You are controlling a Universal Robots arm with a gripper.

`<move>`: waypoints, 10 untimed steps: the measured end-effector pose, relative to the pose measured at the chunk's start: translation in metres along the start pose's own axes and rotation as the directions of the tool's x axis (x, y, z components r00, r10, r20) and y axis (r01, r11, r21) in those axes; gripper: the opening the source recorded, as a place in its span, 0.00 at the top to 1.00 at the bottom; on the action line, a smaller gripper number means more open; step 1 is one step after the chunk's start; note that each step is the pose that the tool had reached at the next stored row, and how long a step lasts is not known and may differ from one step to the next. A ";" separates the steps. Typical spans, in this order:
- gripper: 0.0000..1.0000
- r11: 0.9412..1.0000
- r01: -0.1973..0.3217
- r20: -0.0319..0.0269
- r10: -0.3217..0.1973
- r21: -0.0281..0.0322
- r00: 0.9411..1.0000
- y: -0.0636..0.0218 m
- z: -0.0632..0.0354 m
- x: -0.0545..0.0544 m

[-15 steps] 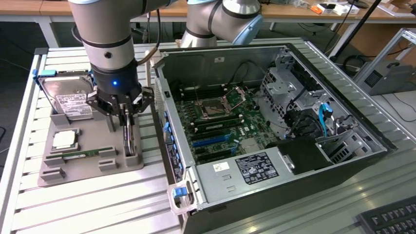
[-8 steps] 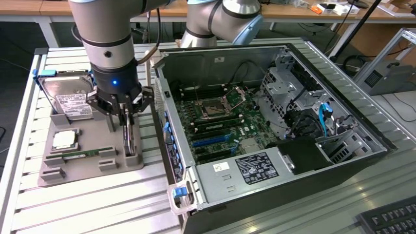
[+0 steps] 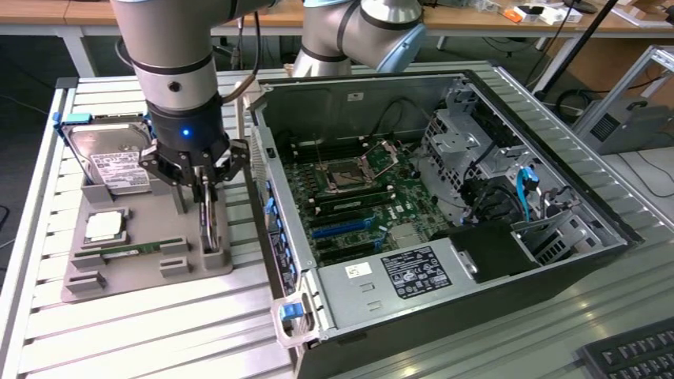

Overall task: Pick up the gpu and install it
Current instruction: 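Pick up the gpu and move the gpu toward the slot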

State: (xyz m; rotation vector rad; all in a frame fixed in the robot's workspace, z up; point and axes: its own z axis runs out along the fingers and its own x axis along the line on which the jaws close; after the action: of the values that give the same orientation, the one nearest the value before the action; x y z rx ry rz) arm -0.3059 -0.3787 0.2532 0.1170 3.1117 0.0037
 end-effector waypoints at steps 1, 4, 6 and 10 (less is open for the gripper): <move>0.73 1.000 0.000 0.000 0.000 0.000 1.000 0.0000 -0.0002 0.000; 0.73 1.000 0.000 0.000 0.000 0.000 1.000 0.0000 -0.0010 0.000; 0.73 1.000 0.000 0.000 0.000 0.000 1.000 0.0000 -0.0014 0.000; 0.73 1.000 0.000 0.000 0.000 -0.001 1.000 0.0000 -0.0024 0.000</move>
State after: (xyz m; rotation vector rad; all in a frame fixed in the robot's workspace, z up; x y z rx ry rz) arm -0.3059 -0.3787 0.2556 0.1171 3.1117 0.0046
